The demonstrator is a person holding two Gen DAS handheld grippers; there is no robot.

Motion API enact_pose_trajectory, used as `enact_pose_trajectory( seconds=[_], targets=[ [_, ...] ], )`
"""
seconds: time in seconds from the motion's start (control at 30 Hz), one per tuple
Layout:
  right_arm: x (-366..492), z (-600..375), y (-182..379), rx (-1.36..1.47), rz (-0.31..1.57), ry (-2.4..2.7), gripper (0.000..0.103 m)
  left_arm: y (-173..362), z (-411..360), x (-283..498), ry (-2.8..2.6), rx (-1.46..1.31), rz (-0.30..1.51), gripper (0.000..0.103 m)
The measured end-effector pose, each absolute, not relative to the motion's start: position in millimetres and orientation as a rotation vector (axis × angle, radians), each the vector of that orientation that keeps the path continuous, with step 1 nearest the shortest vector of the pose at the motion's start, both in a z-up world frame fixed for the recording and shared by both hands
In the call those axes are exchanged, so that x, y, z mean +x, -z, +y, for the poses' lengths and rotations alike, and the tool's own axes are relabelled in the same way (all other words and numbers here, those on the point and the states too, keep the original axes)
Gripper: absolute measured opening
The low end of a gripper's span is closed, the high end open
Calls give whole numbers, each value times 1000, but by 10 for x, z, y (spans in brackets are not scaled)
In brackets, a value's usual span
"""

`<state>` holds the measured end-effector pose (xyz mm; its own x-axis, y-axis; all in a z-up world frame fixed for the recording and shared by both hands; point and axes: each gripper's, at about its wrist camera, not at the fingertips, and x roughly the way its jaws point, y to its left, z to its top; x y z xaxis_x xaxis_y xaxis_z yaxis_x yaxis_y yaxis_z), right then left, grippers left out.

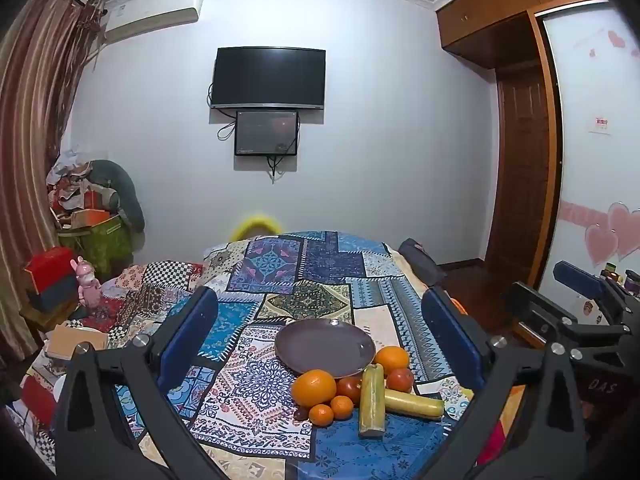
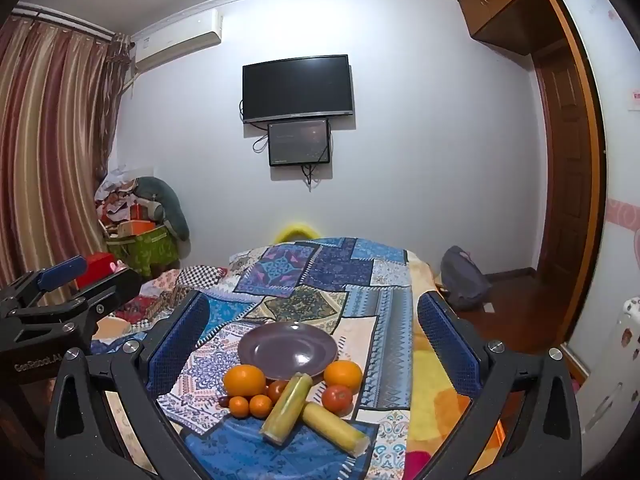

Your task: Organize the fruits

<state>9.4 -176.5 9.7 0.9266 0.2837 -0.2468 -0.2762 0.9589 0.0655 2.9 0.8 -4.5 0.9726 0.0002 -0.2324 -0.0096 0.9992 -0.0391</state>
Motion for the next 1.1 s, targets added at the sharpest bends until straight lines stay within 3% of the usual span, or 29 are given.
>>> enact_pose_trajectory(
  seconds=[1.1],
  targets=[
    [67, -1795, -101, 36, 236, -281, 103, -10, -17, -54, 29, -41, 209, 103]
  ],
)
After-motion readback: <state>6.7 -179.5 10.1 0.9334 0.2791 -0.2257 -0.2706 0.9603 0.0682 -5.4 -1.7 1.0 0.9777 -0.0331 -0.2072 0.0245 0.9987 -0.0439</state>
